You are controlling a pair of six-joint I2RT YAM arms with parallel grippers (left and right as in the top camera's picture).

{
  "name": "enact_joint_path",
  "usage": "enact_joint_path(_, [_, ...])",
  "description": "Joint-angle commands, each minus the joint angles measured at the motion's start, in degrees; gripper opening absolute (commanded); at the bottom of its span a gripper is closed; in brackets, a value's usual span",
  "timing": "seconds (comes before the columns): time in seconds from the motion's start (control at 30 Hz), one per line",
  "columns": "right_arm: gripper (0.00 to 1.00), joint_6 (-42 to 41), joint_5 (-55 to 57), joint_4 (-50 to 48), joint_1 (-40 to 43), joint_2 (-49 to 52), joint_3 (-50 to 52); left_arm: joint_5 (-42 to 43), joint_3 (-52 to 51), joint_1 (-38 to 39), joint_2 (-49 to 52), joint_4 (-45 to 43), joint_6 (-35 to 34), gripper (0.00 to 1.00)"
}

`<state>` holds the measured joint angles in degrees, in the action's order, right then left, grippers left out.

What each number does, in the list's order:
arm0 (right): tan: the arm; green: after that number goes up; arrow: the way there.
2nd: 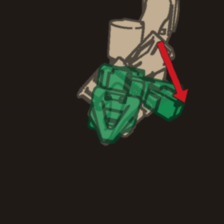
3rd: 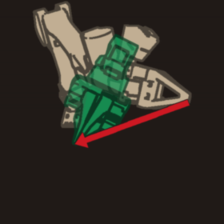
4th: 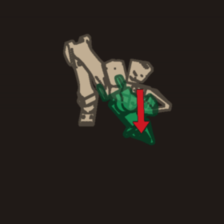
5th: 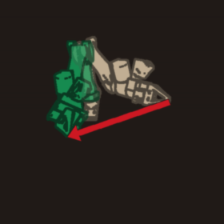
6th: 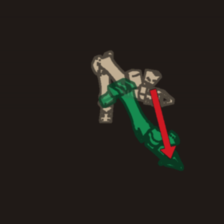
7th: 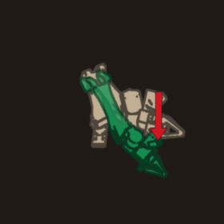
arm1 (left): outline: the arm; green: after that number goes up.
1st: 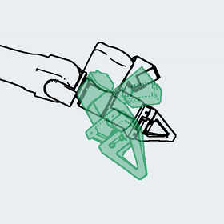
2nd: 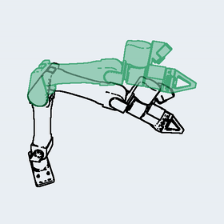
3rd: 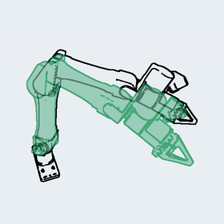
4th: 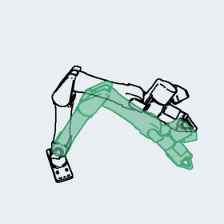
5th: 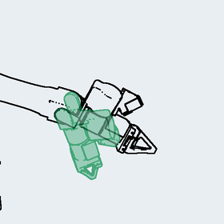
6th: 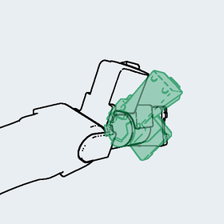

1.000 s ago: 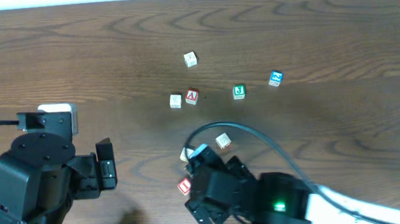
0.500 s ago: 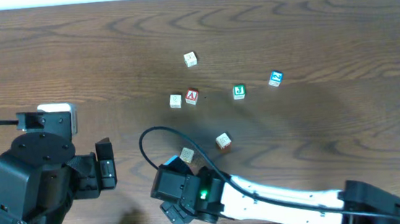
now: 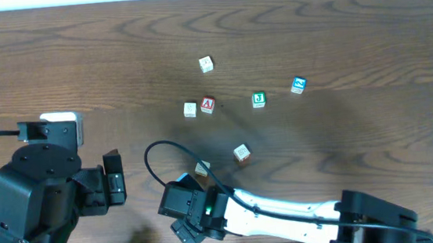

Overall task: Spell out Ai2
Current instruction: 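Swing the right gripper to the red I block near the front and grasp it, then carry the red I block with the right gripper toward the A block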

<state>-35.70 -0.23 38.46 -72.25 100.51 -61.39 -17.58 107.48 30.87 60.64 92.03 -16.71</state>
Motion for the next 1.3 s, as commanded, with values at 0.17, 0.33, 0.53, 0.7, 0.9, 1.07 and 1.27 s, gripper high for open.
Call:
enact_joint_path(0.17, [0.99,2.1,8.0,-1.3,0.1,1.5,0.2,-1.0,0.3,0.0,-0.1,0.8,-0.2,0.95])
enact_joint_path(0.33, [0.9,4.4,9.4,-3.3,1.4,1.8,0.2,-1.0,0.3,0.0,-0.1,0.8,-0.2,0.95])
enact_joint_path(0.53, [0.82,4.5,9.2,-3.5,3.6,2.6,0.8,-1.0,0.3,0.0,-0.1,1.0,-0.2,0.95])
enact_joint_path(0.7, [0.82,4.8,8.2,-4.5,3.8,4.1,1.2,-1.0,0.3,0.0,0.0,1.0,-0.2,0.95])
enact_joint_path(0.9, [0.73,4.7,7.9,-4.8,4.1,4.1,1.2,-1.0,0.3,0.0,0.0,1.0,-0.2,0.95])
enact_joint_path(1.07, [0.5,4.7,7.9,-4.9,4.1,4.1,1.2,-1.0,0.3,0.0,0.0,1.0,-0.2,0.96])
enact_joint_path(1.27, [0.37,4.7,7.9,-5.0,4.1,4.1,1.2,-1.0,0.3,0.0,0.0,1.0,-0.2,0.95])
